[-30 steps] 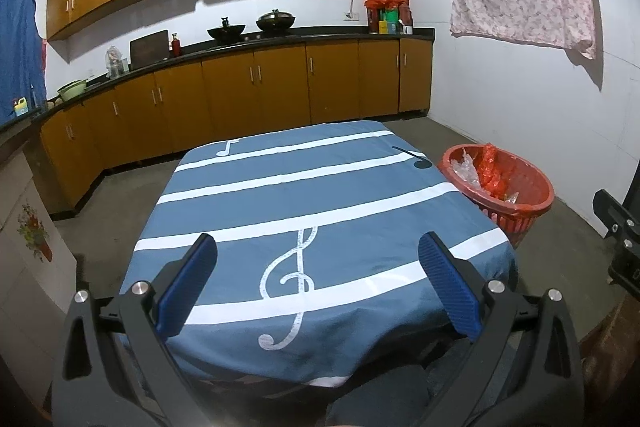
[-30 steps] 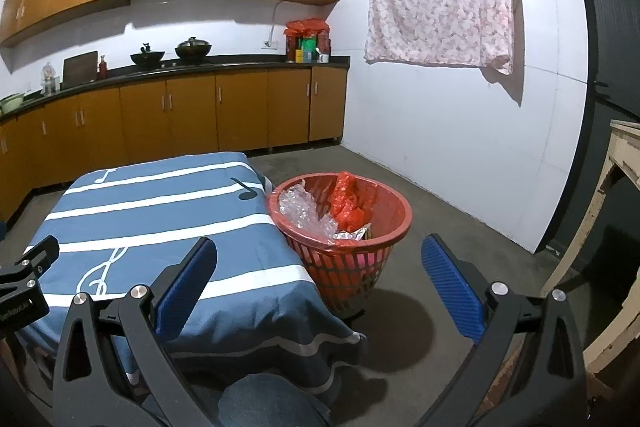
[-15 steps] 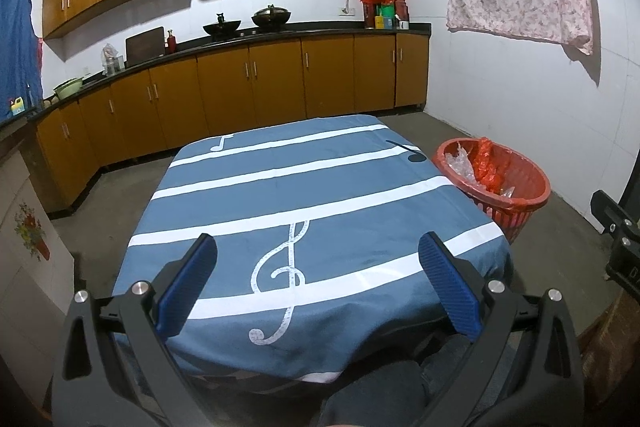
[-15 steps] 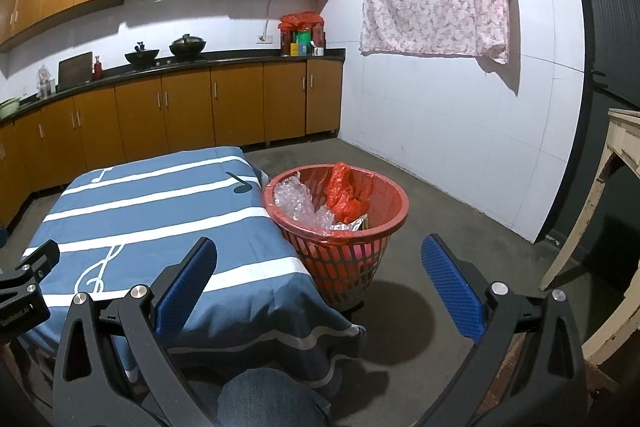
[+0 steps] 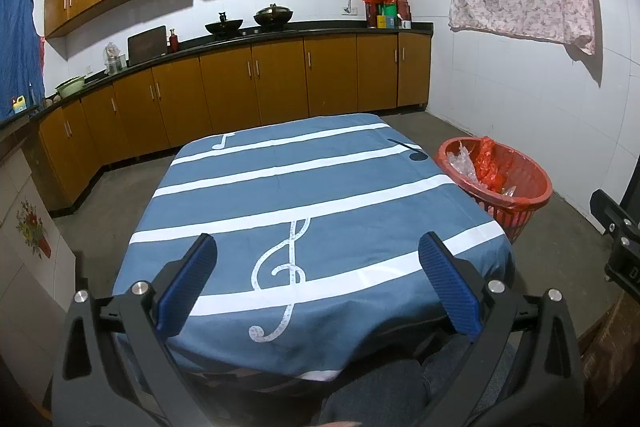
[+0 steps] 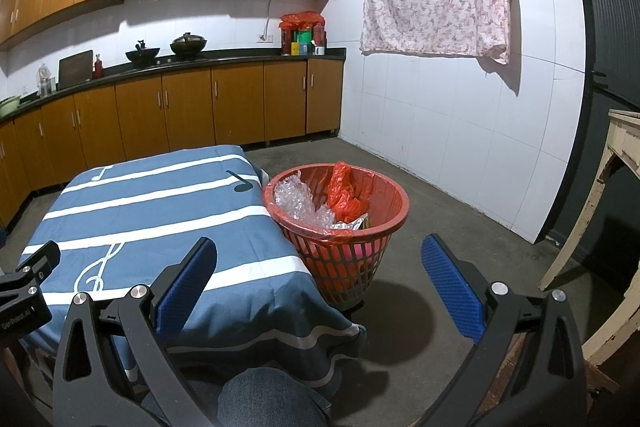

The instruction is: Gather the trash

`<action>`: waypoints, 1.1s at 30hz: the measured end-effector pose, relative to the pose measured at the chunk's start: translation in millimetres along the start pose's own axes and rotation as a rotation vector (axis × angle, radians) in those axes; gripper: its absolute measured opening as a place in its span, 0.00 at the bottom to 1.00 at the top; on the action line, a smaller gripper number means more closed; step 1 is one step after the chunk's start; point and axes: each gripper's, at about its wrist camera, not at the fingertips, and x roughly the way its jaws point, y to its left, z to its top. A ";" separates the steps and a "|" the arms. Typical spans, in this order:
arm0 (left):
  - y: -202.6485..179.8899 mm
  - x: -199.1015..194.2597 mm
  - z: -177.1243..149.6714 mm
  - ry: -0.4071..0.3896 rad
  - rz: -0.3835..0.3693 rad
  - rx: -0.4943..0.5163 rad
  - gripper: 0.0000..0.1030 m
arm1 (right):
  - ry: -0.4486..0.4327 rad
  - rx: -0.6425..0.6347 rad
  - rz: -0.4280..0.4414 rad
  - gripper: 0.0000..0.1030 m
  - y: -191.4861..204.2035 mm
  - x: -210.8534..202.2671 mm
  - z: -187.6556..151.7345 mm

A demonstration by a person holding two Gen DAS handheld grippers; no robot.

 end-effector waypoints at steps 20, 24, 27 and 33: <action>-0.7 -0.1 -2.1 -0.004 0.001 0.006 0.96 | 0.000 0.003 0.000 0.98 -1.5 0.2 -0.2; -0.7 -0.1 -2.2 -0.004 0.002 0.007 0.96 | 0.001 0.003 0.000 0.98 -2.1 0.5 -0.2; -0.7 -0.1 -2.1 -0.005 0.002 0.007 0.96 | 0.001 0.003 0.000 0.98 -2.5 0.5 -0.1; -0.6 0.1 -2.4 -0.003 0.001 0.007 0.96 | 0.001 0.003 0.000 0.98 -3.1 0.6 0.2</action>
